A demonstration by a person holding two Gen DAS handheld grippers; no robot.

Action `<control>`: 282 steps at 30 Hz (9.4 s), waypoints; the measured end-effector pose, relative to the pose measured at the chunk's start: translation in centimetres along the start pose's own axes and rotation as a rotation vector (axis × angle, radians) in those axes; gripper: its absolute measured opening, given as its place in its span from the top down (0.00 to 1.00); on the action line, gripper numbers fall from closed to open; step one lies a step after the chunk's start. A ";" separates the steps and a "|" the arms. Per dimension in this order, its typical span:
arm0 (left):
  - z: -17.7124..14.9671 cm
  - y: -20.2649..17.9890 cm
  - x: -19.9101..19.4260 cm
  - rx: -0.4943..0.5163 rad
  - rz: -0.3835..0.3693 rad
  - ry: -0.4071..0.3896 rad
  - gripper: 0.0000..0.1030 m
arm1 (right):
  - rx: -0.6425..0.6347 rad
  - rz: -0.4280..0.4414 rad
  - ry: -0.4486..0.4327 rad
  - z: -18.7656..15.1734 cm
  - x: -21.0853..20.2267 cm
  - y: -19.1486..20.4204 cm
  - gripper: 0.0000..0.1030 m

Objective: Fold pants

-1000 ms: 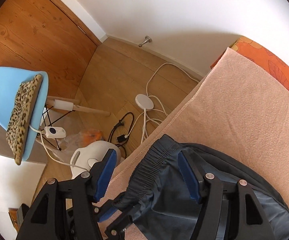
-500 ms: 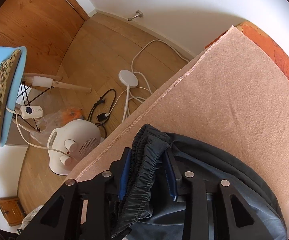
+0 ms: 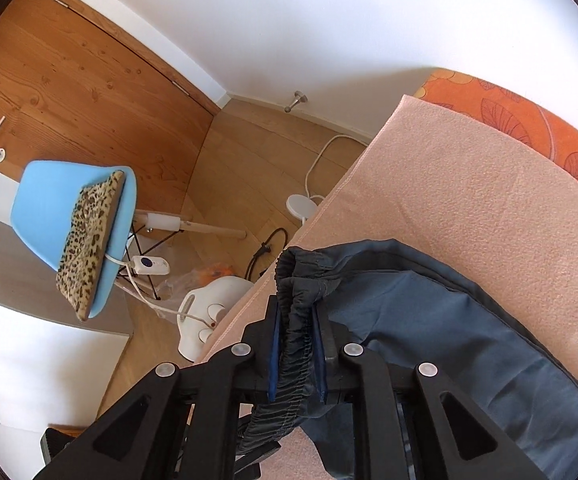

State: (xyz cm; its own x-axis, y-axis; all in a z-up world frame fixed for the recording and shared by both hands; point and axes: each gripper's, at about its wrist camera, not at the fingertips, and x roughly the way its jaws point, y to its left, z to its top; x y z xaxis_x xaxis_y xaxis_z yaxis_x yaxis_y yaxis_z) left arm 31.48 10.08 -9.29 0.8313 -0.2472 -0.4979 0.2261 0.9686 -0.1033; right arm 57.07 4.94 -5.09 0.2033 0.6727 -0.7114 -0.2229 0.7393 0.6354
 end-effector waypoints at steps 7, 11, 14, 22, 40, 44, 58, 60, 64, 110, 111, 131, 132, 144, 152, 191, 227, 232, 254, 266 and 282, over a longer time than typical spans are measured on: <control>3.8 -6.7 -2.4 0.079 -0.104 -0.033 0.89 | 0.036 0.019 -0.125 -2.9 -9.6 -2.2 0.89; 5.4 -11.1 -3.1 0.147 -0.159 -0.036 0.89 | 0.060 0.003 -0.188 -5.7 -15.0 -3.9 0.89; 6.3 -14.4 -3.7 0.194 -0.207 -0.038 0.89 | 0.086 -0.002 -0.236 -8.1 -19.0 -5.6 0.89; 6.5 -24.5 -4.7 0.272 -0.370 -0.001 0.89 | 0.176 -0.037 -0.344 -16.6 -28.5 -11.5 0.89; -0.4 -45.7 -0.9 0.333 -0.644 0.159 0.89 | 0.447 -0.148 -0.424 -36.2 -39.7 -29.7 0.89; -1.9 -49.8 0.1 0.341 -0.694 0.207 0.89 | 0.517 -0.168 -0.431 -40.0 -40.7 -33.3 0.89; -5.4 -54.4 1.5 0.401 -0.774 0.374 0.82 | 0.610 -0.160 -0.451 -46.2 -41.1 -43.5 0.89; -5.3 -52.5 0.2 0.401 -0.775 0.378 0.75 | 0.602 -0.144 -0.453 -46.4 -41.1 -44.1 0.87; -4.1 -46.1 -0.7 0.342 -0.715 0.393 0.75 | 0.621 -0.174 -0.453 -47.2 -41.6 -44.6 0.55; -8.2 -26.8 4.3 0.368 -0.286 0.463 0.75 | 0.316 -0.637 -0.368 -43.6 -37.7 -34.1 0.65; -8.7 -26.7 4.5 0.377 -0.281 0.483 0.75 | 0.322 -0.681 -0.348 -43.3 -37.4 -35.0 0.65; -8.4 -22.6 3.7 0.138 -0.345 0.542 0.74 | 0.206 -0.357 -0.336 -36.4 -34.0 -23.8 0.48; -8.5 -22.7 3.7 0.145 -0.345 0.547 0.74 | 0.201 -0.334 -0.322 -35.2 -33.1 -22.8 0.47; -9.3 -21.7 4.2 0.093 -0.399 0.573 0.74 | 0.272 -0.268 -0.070 -23.8 -16.9 -17.5 0.42; -9.4 -21.1 4.1 0.085 -0.420 0.568 0.74 | 0.271 -0.386 0.077 -21.5 -11.2 -16.7 0.42; -9.3 -21.4 7.4 -0.254 -0.498 0.645 0.56 | 0.289 -0.402 0.041 -22.5 -17.9 -18.8 0.53; -3.8 -28.3 0.6 0.011 -0.589 0.376 0.94 | 0.358 -0.369 -0.073 -20.0 -23.5 -21.4 1.00; -2.3 -31.3 -0.9 0.062 -0.629 0.344 0.94 | 0.362 -0.331 -0.150 -20.4 -26.7 -20.7 1.00; -1.7 -49.9 -1.8 0.261 -0.886 0.372 0.94 | 0.497 -0.298 -0.430 -33.9 -44.8 -31.8 1.00; -6.3 -60.3 1.7 0.328 -0.986 0.462 0.94 | 0.635 -0.326 -0.502 -43.9 -48.0 -43.2 1.00; -9.6 -66.2 4.6 0.382 -0.979 0.519 0.94 | 0.705 -0.368 -0.490 -48.1 -46.3 -50.6 1.00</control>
State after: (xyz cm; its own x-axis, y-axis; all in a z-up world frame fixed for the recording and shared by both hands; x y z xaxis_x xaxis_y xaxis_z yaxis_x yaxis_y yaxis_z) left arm 15.45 -54.94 -13.02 -0.0686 -0.7568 -0.6501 0.8659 0.2785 -0.4156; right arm 13.05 -65.02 -18.74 0.5612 0.2112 -0.8003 0.5332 0.6472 0.5448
